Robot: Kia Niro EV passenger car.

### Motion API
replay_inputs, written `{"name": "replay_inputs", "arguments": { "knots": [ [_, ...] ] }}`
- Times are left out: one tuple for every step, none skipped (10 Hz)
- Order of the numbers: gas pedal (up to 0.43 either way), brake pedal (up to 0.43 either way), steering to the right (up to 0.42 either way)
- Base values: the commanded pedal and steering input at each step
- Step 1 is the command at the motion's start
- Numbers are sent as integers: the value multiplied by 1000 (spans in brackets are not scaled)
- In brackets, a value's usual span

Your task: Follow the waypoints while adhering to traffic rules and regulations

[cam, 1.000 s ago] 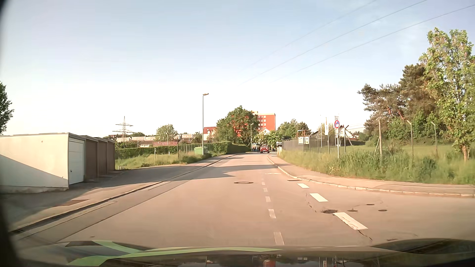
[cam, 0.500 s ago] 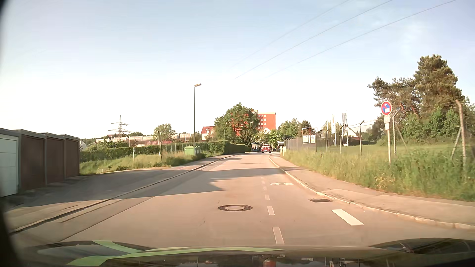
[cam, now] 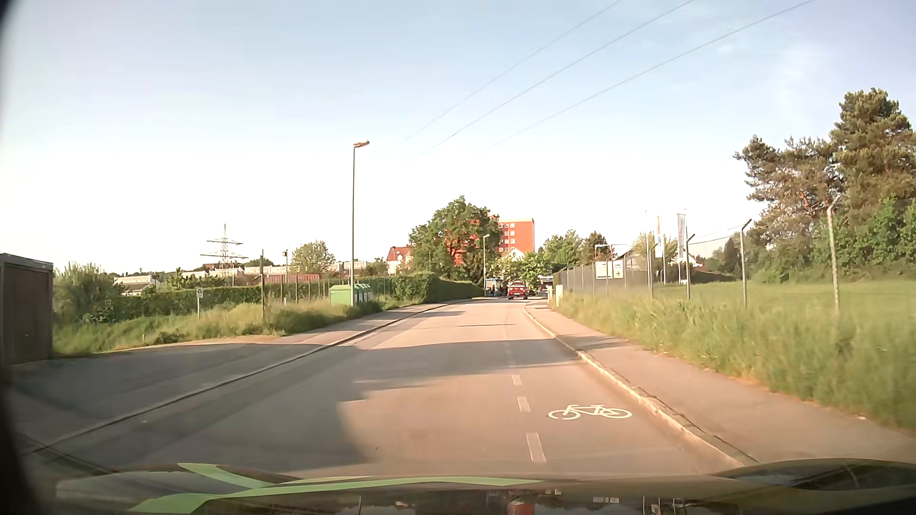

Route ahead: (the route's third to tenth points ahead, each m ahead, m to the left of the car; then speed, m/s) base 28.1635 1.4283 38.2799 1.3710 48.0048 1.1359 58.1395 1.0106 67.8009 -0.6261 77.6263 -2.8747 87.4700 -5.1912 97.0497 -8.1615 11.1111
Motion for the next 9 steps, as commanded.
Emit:
{"name": "replay_inputs", "arguments": {
  "knots": [
    [20,0,-4],
    [20,0,-4],
    [20,0,-4],
    [20,0,-3],
    [20,0,-3],
    [20,0,-3],
    [20,0,-2],
    [20,0,0],
    [20,0,0]
  ]
}}
